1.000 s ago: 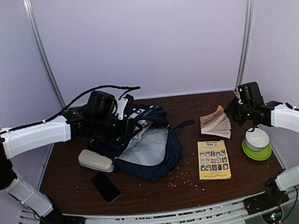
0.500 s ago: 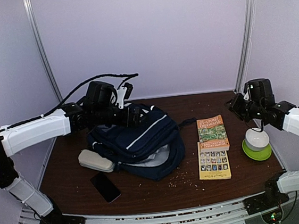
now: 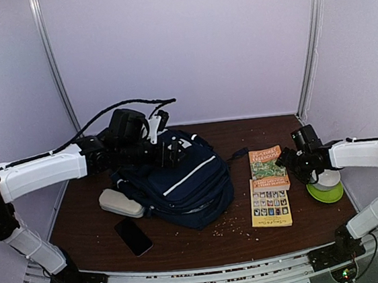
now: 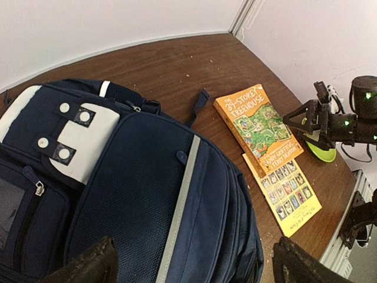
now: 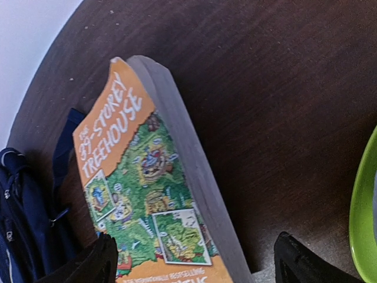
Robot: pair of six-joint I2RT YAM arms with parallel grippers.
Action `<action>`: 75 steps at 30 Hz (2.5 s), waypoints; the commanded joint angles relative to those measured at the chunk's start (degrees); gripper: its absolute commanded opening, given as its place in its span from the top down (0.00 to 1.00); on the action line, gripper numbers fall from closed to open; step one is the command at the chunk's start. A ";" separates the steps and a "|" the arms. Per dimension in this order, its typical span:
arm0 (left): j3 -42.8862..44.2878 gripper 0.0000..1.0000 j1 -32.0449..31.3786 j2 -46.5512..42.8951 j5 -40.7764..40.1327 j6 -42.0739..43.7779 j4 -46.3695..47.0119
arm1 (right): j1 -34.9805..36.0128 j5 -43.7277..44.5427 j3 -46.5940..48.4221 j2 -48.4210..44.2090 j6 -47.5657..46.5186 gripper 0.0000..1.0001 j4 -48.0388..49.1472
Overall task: Pack the student bag
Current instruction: Pick up the book from the center of the board.
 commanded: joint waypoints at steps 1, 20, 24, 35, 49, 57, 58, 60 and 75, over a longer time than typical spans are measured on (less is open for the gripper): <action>-1.91 0.07 -0.89 -2.17 -1.58 -1.25 3.07 | -0.56 3.91 -1.42 3.33 4.29 0.07 1.73; -3.55 0.09 -1.65 -1.89 -0.88 -1.84 4.63 | 0.15 -10.11 -13.65 5.08 13.18 0.22 17.66; -3.48 0.09 -1.65 -1.73 -0.79 -1.83 4.55 | 1.11 -11.62 -14.80 4.70 13.47 0.26 18.30; -2.72 0.09 -1.74 -1.30 -0.72 -1.59 3.83 | 1.35 -12.81 -18.34 0.11 13.69 0.71 20.08; -1.27 0.10 -2.08 0.24 -0.24 -1.76 3.76 | 2.65 -11.66 -14.06 -17.06 6.91 1.00 5.73; 0.33 0.10 -2.09 -2.05 -2.85 -1.15 3.02 | 9.11 -14.14 -4.27 -26.16 -1.13 1.00 3.97; 0.57 0.10 -2.09 -2.44 -3.11 -1.01 2.93 | 9.76 -15.54 -2.69 -26.13 -2.42 1.00 3.97; 0.79 0.10 -2.09 -3.11 -3.23 -0.82 2.96 | 11.03 -18.37 0.01 -25.93 -4.58 1.00 4.46; -3.75 0.02 -1.72 -5.83 17.87 -11.00 17.30 | 18.39 -29.69 -1.54 -30.22 -9.10 1.00 20.14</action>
